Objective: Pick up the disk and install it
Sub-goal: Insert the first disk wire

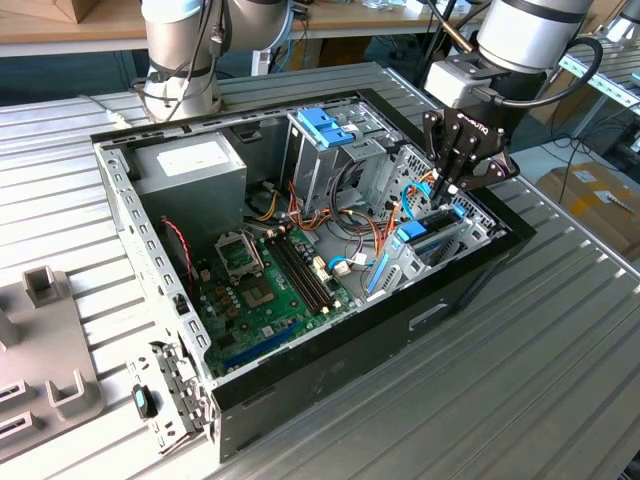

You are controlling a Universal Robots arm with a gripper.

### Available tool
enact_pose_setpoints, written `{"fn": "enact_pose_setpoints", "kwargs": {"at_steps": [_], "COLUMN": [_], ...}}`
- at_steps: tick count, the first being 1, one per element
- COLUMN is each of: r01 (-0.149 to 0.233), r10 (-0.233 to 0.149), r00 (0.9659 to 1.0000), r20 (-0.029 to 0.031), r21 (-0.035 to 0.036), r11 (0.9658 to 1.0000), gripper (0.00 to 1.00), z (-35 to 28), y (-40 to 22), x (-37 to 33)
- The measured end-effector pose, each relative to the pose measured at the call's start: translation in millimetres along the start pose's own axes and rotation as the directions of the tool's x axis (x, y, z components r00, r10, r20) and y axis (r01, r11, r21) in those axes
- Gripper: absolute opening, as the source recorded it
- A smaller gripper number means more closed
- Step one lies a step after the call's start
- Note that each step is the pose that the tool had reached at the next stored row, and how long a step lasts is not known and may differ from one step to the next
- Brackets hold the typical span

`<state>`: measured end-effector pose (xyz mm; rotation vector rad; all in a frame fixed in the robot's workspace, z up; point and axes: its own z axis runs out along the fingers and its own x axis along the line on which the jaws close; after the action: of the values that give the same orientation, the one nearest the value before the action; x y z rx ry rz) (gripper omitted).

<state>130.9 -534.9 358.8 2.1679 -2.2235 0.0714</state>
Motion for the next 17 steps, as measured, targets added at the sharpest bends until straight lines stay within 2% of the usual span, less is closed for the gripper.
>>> {"fn": "enact_pose_setpoints", "kwargs": {"at_steps": [3,5,11,13,14,16,17], "r01": [0.001,0.005,0.017,0.022,0.026,0.029,0.031], "r10": [-0.001,-0.005,-0.017,-0.022,-0.026,-0.029,-0.031], "r00": [1.0,1.0,0.9999,0.9998,0.9997,0.9996,0.9995], "r20": [-0.0001,0.0002,0.0005,0.0007,0.0009,0.0012,0.001], "r21": [0.0021,0.0073,0.0281,0.0373,0.0443,0.0489,0.0534], "r11": [1.0,1.0,0.9995,0.9991,0.9987,0.9984,0.9981], "gripper": [0.16,0.16,0.16,0.16,0.16,0.16,0.16], "z": [0.2,0.6,2.5,3.1,3.5,3.5,3.4], "y": [0.4,0.7,4.0,5.0,5.9,7.1,8.5], "x": [0.1,0.3,2.0,2.3,2.5,2.6,2.8]}}
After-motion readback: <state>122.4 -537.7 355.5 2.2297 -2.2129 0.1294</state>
